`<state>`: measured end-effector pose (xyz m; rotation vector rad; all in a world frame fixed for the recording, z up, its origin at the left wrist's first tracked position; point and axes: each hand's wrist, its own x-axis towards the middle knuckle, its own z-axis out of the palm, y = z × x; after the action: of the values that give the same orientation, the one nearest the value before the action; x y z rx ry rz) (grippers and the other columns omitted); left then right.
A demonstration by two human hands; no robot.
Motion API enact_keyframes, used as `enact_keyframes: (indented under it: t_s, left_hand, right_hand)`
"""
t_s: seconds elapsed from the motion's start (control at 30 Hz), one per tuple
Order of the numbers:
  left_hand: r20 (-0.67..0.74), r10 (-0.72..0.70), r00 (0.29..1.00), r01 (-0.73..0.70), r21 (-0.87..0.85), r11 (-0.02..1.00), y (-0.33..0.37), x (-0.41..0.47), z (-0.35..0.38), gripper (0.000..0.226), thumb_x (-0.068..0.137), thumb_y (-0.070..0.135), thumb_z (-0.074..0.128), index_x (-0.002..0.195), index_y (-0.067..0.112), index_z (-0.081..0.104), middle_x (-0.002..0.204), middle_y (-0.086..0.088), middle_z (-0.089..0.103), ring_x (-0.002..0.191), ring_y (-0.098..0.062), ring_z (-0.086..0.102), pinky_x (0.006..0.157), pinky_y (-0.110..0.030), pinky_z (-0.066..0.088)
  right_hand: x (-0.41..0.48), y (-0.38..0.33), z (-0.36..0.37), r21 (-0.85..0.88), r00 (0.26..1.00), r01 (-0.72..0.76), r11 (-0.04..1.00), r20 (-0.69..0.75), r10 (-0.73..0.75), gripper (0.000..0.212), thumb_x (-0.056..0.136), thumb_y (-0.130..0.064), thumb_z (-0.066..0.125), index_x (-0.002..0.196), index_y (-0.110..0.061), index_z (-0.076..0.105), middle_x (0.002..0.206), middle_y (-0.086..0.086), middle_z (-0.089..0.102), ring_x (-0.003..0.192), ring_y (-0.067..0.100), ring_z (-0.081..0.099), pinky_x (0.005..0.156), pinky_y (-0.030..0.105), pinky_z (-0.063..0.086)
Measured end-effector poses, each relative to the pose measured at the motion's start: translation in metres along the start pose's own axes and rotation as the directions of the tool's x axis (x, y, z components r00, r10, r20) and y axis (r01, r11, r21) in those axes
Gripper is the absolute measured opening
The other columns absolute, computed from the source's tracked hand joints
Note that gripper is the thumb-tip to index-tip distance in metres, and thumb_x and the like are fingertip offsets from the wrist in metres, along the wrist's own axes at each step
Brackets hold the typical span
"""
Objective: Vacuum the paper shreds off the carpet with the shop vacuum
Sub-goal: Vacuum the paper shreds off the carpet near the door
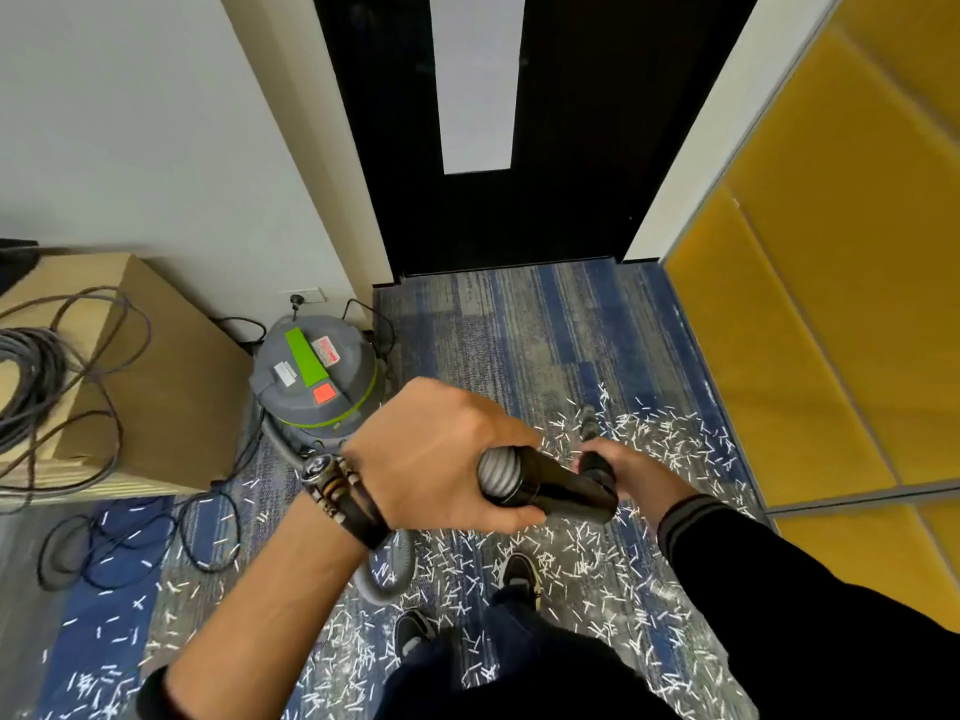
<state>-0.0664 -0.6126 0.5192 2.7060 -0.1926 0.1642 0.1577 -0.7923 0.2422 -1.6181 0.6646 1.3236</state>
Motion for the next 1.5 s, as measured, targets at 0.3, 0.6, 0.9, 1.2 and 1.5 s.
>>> enact_keyframes:
  t_s: [0.3,0.6,0.9,1.2,1.5]
  left_hand:
    - [0.009,-0.002,1.000,0.002,-0.087,0.996,0.003,0.029,0.019,0.046,0.077,0.072,0.075,0.108,0.038,0.076,0.086,0.018,0.072,0.073,-0.002,0.068,0.064,-0.026,0.057]
    - [0.097,0.022,0.995,-0.011,-0.106,0.994,0.017,0.052,0.021,0.042,0.079,0.072,0.074,0.106,0.040,0.075,0.084,0.021,0.071,0.072,0.003,0.063,0.062,-0.023,0.054]
    - [0.064,0.071,0.995,-0.064,-0.096,0.993,0.043,0.084,0.023,0.045,0.079,0.073,0.070,0.108,0.038,0.075,0.087,0.020,0.072,0.074,0.001,0.066,0.064,-0.027,0.058]
    - [0.073,-0.014,0.997,0.019,-0.078,0.997,0.033,0.096,0.014,0.047,0.077,0.072,0.075,0.113,0.042,0.074,0.092,0.028,0.069,0.079,0.009,0.063,0.070,-0.019,0.057]
    - [0.175,0.027,0.984,-0.027,-0.006,1.000,0.048,0.101,0.038,0.040,0.077,0.072,0.070,0.106,0.045,0.073,0.083,0.021,0.065,0.073,0.003,0.060,0.066,-0.017,0.046]
  right_hand:
    - [0.028,-0.001,-0.016,0.481,0.992,0.063,0.875,0.066,-0.108,0.009,0.093,-0.010,0.053,0.095,-0.003,0.047,0.065,0.014,0.059,0.053,0.022,0.060,0.053,0.029,0.057]
    - [0.021,-0.005,-0.065,0.084,0.999,0.006,0.996,-0.046,-0.002,0.010,0.097,-0.005,0.050,0.093,0.000,0.042,0.071,0.014,0.058,0.050,0.021,0.058,0.041,0.027,0.052]
    - [0.018,-0.036,-0.092,-0.203,0.999,-0.027,0.979,-0.043,0.019,0.030,0.091,-0.007,0.062,0.116,0.002,0.047,0.080,0.018,0.065,0.059,0.027,0.067,0.051,0.034,0.057]
    - [0.016,-0.053,-0.080,0.335,0.995,0.040,0.942,0.077,-0.069,0.025,0.099,-0.024,0.056,0.104,-0.002,0.046,0.078,0.016,0.059,0.062,0.025,0.060,0.045,0.033,0.055]
    - [0.043,-0.013,-0.071,0.452,0.998,-0.041,0.891,0.059,0.016,0.026,0.100,-0.027,0.052,0.110,-0.003,0.045,0.060,0.012,0.058,0.047,0.020,0.057,0.044,0.029,0.052]
